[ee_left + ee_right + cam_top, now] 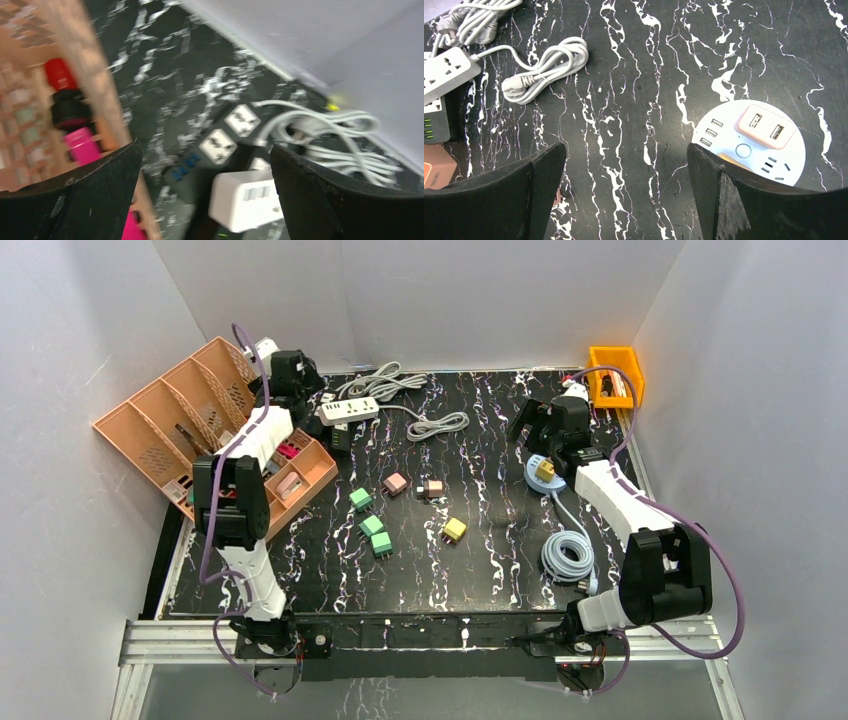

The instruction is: Pull the plug off the socket

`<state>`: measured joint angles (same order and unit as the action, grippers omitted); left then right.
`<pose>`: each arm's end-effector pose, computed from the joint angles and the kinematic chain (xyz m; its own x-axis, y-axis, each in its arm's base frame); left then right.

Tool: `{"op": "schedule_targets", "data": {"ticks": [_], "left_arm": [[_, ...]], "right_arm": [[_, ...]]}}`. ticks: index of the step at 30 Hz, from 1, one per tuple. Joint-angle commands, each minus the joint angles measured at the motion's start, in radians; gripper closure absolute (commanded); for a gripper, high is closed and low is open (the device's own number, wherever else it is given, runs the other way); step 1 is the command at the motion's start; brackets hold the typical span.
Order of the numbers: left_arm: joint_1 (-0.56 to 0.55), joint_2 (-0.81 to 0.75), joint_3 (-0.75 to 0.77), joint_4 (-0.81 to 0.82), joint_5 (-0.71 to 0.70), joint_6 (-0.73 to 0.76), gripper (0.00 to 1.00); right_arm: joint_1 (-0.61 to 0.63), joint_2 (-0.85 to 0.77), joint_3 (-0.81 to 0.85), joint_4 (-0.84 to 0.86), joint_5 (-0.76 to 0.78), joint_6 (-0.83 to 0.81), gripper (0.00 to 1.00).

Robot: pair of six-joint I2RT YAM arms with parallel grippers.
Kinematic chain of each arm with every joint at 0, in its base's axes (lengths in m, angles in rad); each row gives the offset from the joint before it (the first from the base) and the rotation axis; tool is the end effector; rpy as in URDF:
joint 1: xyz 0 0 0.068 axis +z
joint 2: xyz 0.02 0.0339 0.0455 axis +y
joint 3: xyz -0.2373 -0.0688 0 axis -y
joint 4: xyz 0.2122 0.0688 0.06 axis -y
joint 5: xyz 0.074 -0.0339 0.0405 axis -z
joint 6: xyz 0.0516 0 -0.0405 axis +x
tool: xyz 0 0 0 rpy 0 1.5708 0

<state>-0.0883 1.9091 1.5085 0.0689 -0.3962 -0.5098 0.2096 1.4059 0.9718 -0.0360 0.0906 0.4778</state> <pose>0.4326 -0.0183 0.2702 -0.1455 -0.4391 -0.8866 -0.4045 0.8442 -0.3517 0.3048 0.0601 0.2560 -0.4525 0.3719 -0.8105 0.0898 0.9233 0.3736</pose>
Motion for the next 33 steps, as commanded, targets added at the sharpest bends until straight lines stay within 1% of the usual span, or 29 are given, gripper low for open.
{"op": "schedule_targets", "data": {"ticks": [1,4,9,11,12,13,14,16,18,20,27,30,33], "left_arm": [[0.024,0.047,0.075,-0.209,-0.128,-0.005,0.02],[0.024,0.105,0.108,-0.256,-0.122,-0.013,0.02],[0.024,0.198,0.148,-0.277,-0.089,-0.022,0.02],[0.021,0.224,0.153,-0.277,-0.066,-0.032,0.03],[0.019,0.235,0.152,-0.276,-0.053,-0.035,0.06],[0.016,0.243,0.149,-0.274,-0.040,-0.044,0.12],[0.013,0.249,0.143,-0.265,-0.026,-0.048,0.23],[0.003,0.252,0.125,-0.236,-0.002,-0.052,0.60],[-0.013,0.258,0.120,-0.219,0.024,-0.060,0.86],[-0.034,0.274,0.151,-0.224,0.049,-0.057,1.00],[-0.122,0.330,0.269,-0.261,0.069,-0.044,1.00],[-0.138,0.327,0.277,-0.267,0.085,-0.062,1.00],[-0.149,0.319,0.275,-0.266,0.132,-0.088,1.00]], "right_arm": [[0.001,0.002,0.033,-0.004,-0.002,0.001,0.02],[-0.001,0.000,0.020,-0.005,0.007,-0.015,0.02],[-0.004,-0.013,-0.009,-0.011,0.006,-0.024,0.02],[-0.008,-0.017,-0.019,-0.013,0.006,-0.027,0.02],[-0.009,-0.020,-0.021,-0.018,0.006,-0.028,0.02],[-0.010,-0.023,-0.022,-0.020,0.007,-0.030,0.02],[-0.012,-0.027,-0.028,-0.018,0.004,-0.032,0.02],[-0.016,-0.031,-0.035,-0.009,0.004,-0.039,0.02],[-0.019,-0.030,-0.032,-0.015,0.009,-0.044,0.02],[-0.022,-0.031,-0.031,-0.020,0.013,-0.047,0.02],[-0.031,-0.025,-0.043,-0.012,0.022,-0.042,0.02],[-0.032,-0.024,-0.050,-0.011,0.032,-0.042,0.02],[-0.034,-0.028,-0.055,-0.012,0.041,-0.039,0.02]]}}
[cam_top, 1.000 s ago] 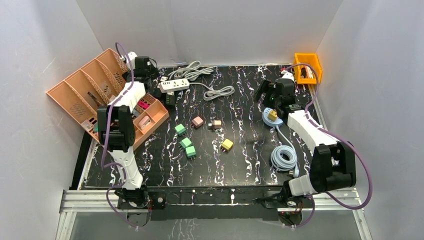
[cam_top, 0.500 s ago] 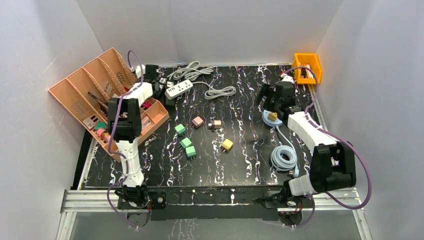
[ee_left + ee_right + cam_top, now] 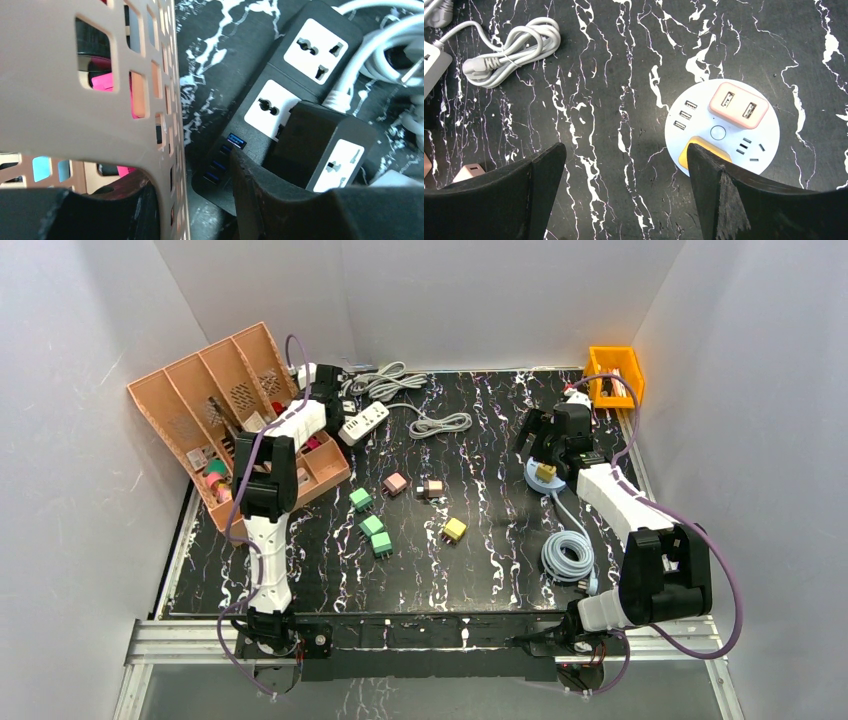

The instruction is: Pull the plug off the socket

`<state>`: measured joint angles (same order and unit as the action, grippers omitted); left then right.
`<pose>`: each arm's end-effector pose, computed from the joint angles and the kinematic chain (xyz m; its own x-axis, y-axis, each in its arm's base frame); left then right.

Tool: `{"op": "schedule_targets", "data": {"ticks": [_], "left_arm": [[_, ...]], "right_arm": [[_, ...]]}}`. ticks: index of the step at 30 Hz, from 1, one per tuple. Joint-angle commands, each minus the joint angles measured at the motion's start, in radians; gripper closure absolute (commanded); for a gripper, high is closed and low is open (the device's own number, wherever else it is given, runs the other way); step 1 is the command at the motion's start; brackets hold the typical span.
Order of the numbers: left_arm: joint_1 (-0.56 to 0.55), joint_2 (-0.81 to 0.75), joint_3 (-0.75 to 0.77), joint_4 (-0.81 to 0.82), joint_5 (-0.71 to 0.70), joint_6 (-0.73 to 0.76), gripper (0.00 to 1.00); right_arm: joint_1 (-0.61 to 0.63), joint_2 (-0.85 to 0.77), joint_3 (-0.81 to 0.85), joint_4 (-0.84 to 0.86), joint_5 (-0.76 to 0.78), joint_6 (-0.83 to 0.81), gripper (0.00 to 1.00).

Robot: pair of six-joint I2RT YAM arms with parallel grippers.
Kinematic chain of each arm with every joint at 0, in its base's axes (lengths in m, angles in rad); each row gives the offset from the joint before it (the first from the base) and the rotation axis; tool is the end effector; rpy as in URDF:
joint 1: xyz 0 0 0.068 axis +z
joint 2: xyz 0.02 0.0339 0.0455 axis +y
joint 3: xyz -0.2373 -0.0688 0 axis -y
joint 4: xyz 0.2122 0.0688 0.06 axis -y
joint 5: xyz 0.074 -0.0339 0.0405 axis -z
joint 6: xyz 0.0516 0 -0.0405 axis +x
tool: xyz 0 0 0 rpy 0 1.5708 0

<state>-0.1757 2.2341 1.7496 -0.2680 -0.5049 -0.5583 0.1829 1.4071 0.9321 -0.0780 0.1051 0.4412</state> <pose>0.4660 -0.0574 0.1733 -0.4676 -0.3879 -0.7943 -0.5216 0.8465 -0.1063 0.3000 0.0500 0.2381 -0.5068 0.3381 -0.7930 0.1364 0.9397 0.3136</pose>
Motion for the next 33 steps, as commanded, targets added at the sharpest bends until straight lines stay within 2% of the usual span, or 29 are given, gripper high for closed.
{"op": "schedule_targets", "data": {"ticks": [1,8,14,19,23,25,27,28,31,32,33], "left_arm": [[-0.065,-0.007,0.034,0.072,0.256,-0.040,1.00],[-0.085,-0.012,0.004,0.102,0.390,0.065,1.00],[-0.074,-0.136,-0.214,0.289,0.518,0.255,1.00],[0.010,-0.184,-0.266,0.344,0.712,0.294,1.00],[0.075,-0.193,-0.249,0.325,0.817,0.306,1.00],[0.085,-0.208,-0.251,0.328,0.830,0.308,0.90],[0.085,-0.223,-0.255,0.329,0.820,0.305,0.76],[0.085,-0.230,-0.256,0.326,0.810,0.301,0.68],[0.085,-0.249,-0.253,0.306,0.764,0.288,0.54],[0.085,-0.257,-0.252,0.299,0.747,0.283,0.44],[0.084,-0.268,-0.252,0.292,0.735,0.280,0.40]], "right_arm": [[-0.007,-0.029,-0.020,0.035,0.031,0.001,0.02],[-0.008,-0.013,-0.016,0.034,0.043,0.020,0.02],[-0.008,0.032,0.026,-0.023,0.143,0.029,0.02],[-0.009,0.115,0.156,-0.212,0.277,0.087,0.05],[-0.008,0.098,0.162,-0.243,0.305,0.061,0.05],[-0.008,0.075,0.134,-0.226,0.308,0.037,0.06],[-0.008,0.071,0.120,-0.226,0.308,0.030,0.07],[-0.008,0.074,0.120,-0.237,0.307,0.030,0.07],[-0.009,0.086,0.131,-0.298,0.302,0.032,0.08],[-0.009,0.085,0.130,-0.303,0.297,0.029,0.08],[-0.008,0.082,0.126,-0.300,0.287,0.020,0.08]]}}
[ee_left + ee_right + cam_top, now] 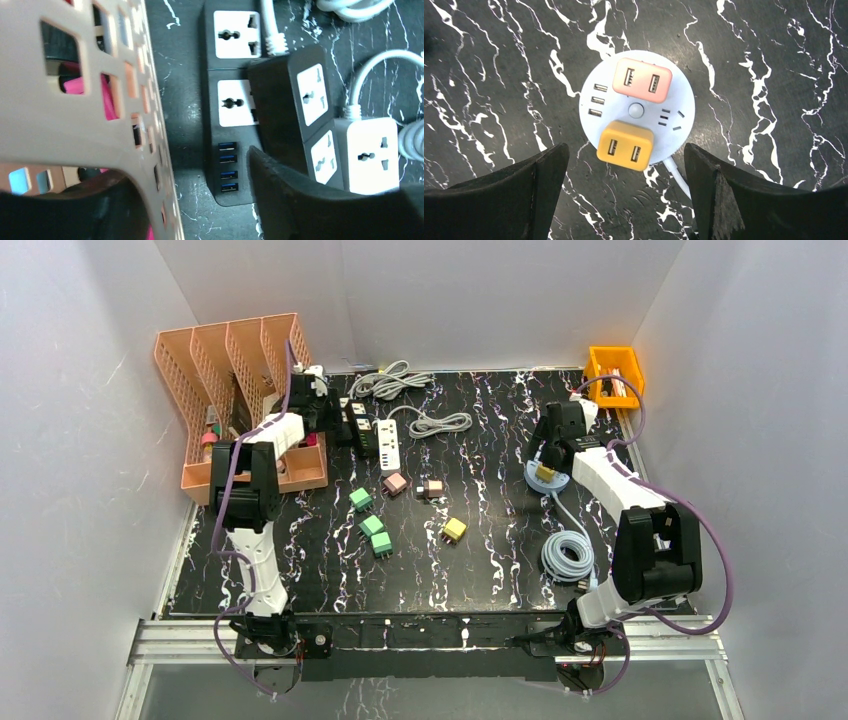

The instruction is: Pull the plug off the socket

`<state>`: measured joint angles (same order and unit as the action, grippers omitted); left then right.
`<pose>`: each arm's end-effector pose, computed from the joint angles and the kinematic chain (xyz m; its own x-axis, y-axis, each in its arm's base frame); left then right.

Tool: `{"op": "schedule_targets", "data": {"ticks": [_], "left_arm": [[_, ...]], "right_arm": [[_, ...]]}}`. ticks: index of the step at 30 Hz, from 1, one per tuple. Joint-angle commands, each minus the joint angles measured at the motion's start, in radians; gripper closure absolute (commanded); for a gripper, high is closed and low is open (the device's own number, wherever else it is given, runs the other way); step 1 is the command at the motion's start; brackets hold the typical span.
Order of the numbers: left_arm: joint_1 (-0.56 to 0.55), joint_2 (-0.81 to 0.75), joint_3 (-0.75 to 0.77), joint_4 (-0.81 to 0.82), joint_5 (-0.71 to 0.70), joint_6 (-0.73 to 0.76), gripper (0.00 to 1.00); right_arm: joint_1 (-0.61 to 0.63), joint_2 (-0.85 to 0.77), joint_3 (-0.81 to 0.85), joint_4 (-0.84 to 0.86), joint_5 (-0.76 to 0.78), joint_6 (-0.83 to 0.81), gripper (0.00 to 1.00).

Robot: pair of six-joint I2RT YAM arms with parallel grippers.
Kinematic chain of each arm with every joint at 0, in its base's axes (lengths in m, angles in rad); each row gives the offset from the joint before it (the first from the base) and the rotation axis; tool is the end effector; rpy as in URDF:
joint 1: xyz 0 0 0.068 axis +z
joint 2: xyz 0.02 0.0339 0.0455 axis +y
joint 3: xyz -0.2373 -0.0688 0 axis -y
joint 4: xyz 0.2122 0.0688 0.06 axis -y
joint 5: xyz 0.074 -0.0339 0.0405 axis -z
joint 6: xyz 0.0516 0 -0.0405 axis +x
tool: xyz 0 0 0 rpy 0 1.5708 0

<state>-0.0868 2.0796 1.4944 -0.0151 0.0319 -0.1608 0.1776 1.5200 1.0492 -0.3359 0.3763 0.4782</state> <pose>0.4474 -0.0406 0.1826 -0.5736 -0.1107 -0.8116 0.0213 0.9885 -0.1499 0.3072 0.0359 0.2196 -0.5914 0.3287 -0.7364 0.4033 0.9113 0.0828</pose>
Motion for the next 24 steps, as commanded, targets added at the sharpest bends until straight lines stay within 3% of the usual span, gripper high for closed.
{"op": "schedule_targets", "data": {"ticks": [1,2,3,10,18,20,21,23,24], "left_arm": [[-0.004,-0.125,0.002,0.033,0.185,-0.121,0.13],[-0.004,-0.139,0.000,0.030,0.176,-0.125,0.03],[-0.004,-0.154,-0.001,0.027,0.166,-0.129,0.02],[-0.002,-0.243,-0.001,0.021,0.161,-0.131,0.02],[-0.003,-0.296,-0.016,0.020,0.213,-0.145,0.02],[-0.002,-0.306,-0.032,0.044,0.270,-0.166,0.01],[-0.003,-0.311,-0.042,0.056,0.303,-0.177,0.01],[-0.014,-0.320,-0.071,0.085,0.357,-0.198,0.02],[-0.026,-0.325,-0.089,0.103,0.376,-0.202,0.02]], "right_arm": [[-0.004,-0.032,0.005,-0.034,0.009,-0.027,0.08],[-0.003,-0.030,0.004,-0.031,-0.001,-0.036,0.08],[-0.003,-0.024,0.009,-0.035,-0.009,-0.043,0.08],[-0.004,0.058,0.041,-0.055,-0.037,-0.047,0.10],[-0.006,0.121,0.041,-0.002,-0.039,-0.047,0.21],[-0.008,0.133,0.044,0.011,-0.038,-0.052,0.33],[-0.010,0.136,0.049,0.012,-0.039,-0.055,0.50],[-0.010,0.138,0.059,0.013,-0.034,-0.058,0.98],[-0.010,0.134,0.059,0.020,-0.041,-0.061,1.00]]}}
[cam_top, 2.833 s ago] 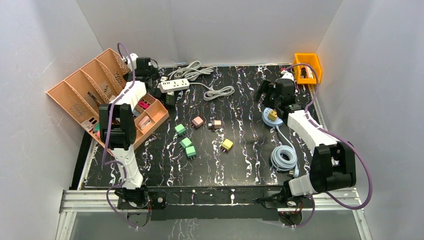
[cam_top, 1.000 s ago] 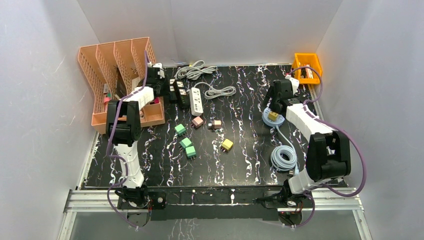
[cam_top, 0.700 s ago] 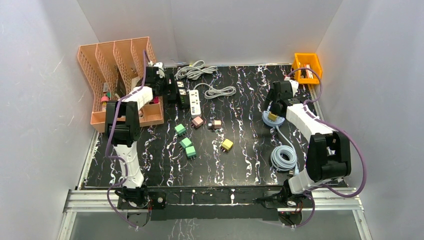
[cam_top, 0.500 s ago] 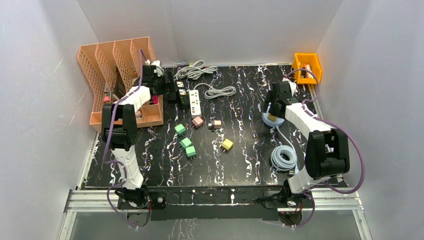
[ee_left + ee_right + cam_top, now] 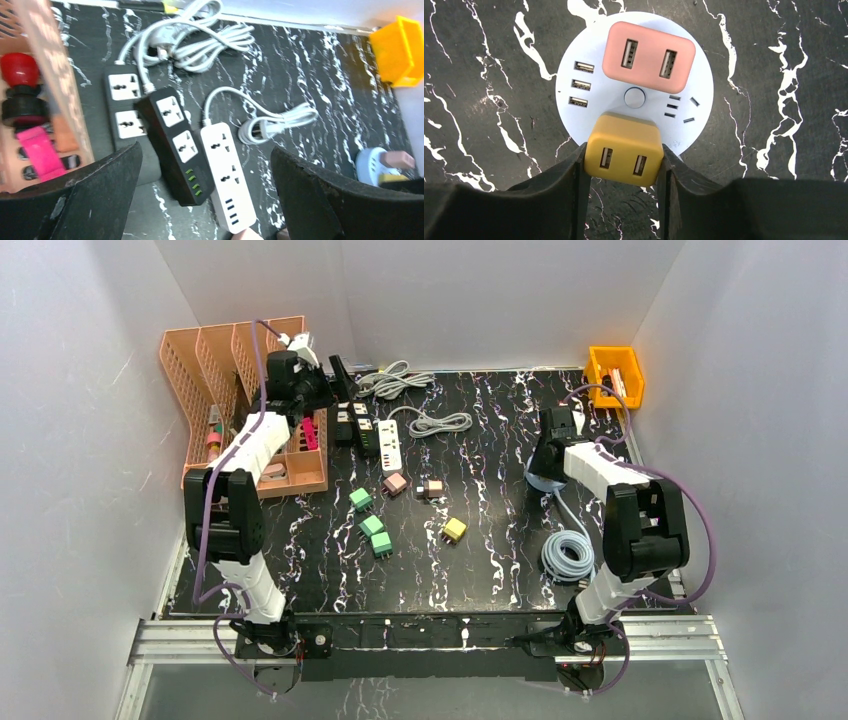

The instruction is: Pull the plug off the socket

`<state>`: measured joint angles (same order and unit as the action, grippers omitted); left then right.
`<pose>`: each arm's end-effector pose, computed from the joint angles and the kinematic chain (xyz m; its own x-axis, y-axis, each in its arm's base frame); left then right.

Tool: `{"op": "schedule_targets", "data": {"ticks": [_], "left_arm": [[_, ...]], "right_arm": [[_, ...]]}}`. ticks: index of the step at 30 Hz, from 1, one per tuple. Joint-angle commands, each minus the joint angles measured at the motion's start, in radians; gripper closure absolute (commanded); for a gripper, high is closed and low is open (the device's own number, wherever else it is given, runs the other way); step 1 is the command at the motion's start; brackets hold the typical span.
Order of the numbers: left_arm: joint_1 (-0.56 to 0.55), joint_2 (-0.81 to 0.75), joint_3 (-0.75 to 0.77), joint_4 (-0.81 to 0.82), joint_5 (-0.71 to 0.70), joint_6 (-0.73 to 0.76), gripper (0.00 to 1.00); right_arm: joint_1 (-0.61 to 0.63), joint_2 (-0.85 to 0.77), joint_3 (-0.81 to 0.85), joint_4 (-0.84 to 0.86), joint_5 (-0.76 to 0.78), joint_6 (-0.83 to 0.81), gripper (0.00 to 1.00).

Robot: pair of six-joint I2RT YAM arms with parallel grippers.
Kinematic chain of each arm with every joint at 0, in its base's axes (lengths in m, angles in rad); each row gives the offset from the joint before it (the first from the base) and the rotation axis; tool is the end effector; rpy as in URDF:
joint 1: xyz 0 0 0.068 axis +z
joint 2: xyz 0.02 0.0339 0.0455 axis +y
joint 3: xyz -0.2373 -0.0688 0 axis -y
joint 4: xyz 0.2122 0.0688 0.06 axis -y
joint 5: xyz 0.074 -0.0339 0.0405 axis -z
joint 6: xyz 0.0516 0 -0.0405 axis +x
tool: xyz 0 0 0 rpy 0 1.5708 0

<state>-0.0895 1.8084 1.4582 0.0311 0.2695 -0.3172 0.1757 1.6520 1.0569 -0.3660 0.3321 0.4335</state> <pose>0.4104 -0.0506 0.2889 -0.4023 -0.2658 -0.8761 0.2236 0.8994 -0.3755 0.3169 0.0392 0.1801 -0.7247 0.2746 -0.6319 0.3559 0.9345 -0.0020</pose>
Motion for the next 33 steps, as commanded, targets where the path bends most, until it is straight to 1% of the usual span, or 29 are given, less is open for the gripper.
{"op": "schedule_targets", "data": {"ticks": [1,3,6,8,9,12,17,21,25,33], "left_arm": [[-0.043,-0.060,-0.074,0.081,0.151,-0.046,0.02],[-0.097,-0.065,-0.112,0.114,0.159,-0.046,0.02],[-0.187,-0.040,-0.121,0.128,0.158,-0.062,0.02],[-0.222,-0.002,-0.097,0.128,0.166,-0.110,0.02],[-0.231,0.026,-0.081,0.128,0.179,-0.159,0.02],[-0.241,0.086,-0.033,0.148,0.255,-0.243,0.02],[-0.301,0.118,-0.015,0.228,0.327,-0.302,0.02],[-0.374,0.138,-0.023,0.276,0.315,-0.302,0.02],[-0.420,0.176,-0.012,0.317,0.318,-0.341,0.02],[-0.507,0.253,0.050,0.288,0.272,-0.325,0.02]], "right_arm": [[-0.007,-0.007,0.047,0.062,-0.012,-0.024,1.00],[-0.008,-0.045,0.028,0.111,-0.097,-0.050,1.00],[-0.006,-0.141,-0.043,0.249,-0.357,-0.114,1.00],[0.000,-0.209,-0.094,0.341,-0.506,-0.143,1.00],[0.006,-0.230,-0.100,0.363,-0.538,-0.150,1.00],[0.019,-0.260,-0.073,0.332,-0.562,-0.174,1.00],[0.027,-0.288,-0.059,0.319,-0.569,-0.183,1.00],[0.039,-0.288,-0.036,0.310,-0.591,-0.184,1.00],[0.051,-0.288,-0.016,0.308,-0.598,-0.178,1.00],[0.078,-0.304,0.001,0.305,-0.613,-0.161,1.00]]}}
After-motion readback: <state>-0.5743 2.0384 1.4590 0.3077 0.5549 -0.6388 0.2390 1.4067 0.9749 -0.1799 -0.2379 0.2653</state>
